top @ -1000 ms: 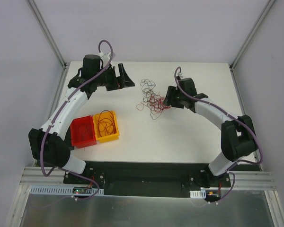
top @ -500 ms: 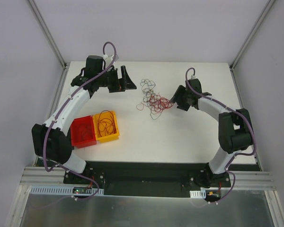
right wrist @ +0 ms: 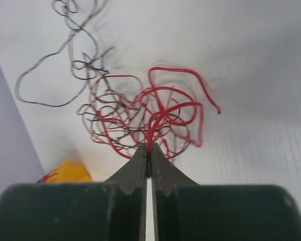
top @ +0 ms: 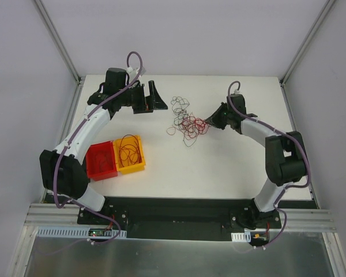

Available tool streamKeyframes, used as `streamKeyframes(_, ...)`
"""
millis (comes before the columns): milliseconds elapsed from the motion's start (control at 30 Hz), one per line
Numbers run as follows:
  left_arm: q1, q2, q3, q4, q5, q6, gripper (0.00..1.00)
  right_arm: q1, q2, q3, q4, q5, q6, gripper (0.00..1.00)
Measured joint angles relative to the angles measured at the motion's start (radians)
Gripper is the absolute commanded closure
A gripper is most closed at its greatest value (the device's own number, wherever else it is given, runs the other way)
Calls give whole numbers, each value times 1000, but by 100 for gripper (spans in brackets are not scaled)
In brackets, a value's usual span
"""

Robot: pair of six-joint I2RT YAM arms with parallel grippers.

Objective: Untangle the cables

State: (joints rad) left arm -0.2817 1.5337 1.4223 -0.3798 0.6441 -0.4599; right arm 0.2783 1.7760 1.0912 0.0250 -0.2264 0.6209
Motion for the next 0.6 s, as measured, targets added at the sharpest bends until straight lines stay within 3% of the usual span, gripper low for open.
streamKeyframes(133, 0, 0, 0, 0, 3, -2, 1, 0, -103, 19, -37, -24, -49, 100)
streamKeyframes(467, 0, -1, 0, 0, -2, -1, 1, 0, -381, 334, -182, -7, -208, 99)
streamKeyframes(600, 0, 0, 0, 0, -4, -1, 1, -2, -484, 338, -173, 19, -262, 95)
